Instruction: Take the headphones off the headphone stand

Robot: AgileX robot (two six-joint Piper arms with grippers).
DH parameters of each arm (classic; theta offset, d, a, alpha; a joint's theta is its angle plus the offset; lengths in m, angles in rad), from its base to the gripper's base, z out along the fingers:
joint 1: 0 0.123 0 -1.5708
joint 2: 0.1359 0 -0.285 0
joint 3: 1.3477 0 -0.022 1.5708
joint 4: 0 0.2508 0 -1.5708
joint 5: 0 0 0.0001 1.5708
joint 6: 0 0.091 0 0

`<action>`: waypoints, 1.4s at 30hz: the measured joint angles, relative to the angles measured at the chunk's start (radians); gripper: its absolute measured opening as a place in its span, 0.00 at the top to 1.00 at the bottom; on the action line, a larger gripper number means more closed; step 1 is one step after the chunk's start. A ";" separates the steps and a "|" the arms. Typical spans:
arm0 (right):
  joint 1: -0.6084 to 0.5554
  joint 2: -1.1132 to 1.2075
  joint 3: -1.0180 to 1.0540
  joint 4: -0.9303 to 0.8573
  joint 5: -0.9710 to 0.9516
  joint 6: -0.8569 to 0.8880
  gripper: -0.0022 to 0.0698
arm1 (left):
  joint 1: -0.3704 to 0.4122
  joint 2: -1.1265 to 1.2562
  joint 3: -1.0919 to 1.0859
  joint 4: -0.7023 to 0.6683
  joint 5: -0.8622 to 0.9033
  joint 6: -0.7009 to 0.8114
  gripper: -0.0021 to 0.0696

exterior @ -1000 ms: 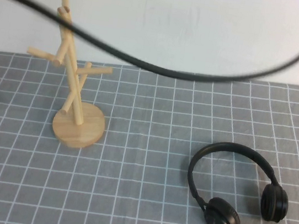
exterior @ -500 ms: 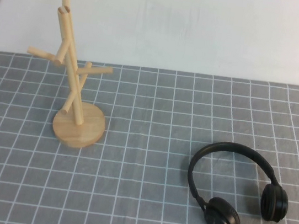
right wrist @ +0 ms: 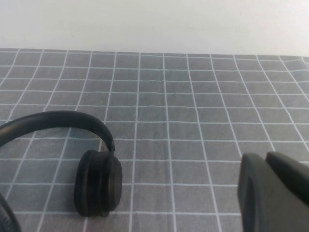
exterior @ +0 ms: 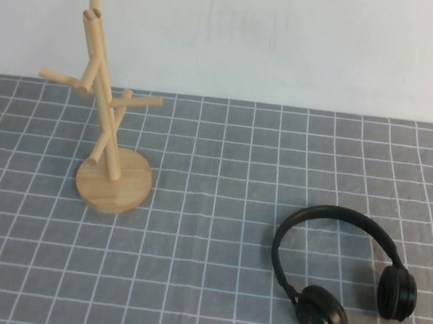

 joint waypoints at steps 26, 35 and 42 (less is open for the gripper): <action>0.000 0.000 0.000 0.000 0.002 0.000 0.98 | 0.014 -0.156 0.267 -0.045 -0.250 -0.011 0.91; 0.000 0.000 0.000 0.000 0.002 0.000 0.98 | 0.335 -0.475 0.507 -0.309 -0.381 0.092 0.91; 0.000 0.002 0.000 0.000 0.002 0.000 0.98 | 0.679 -0.503 0.715 -0.593 -0.642 0.341 0.91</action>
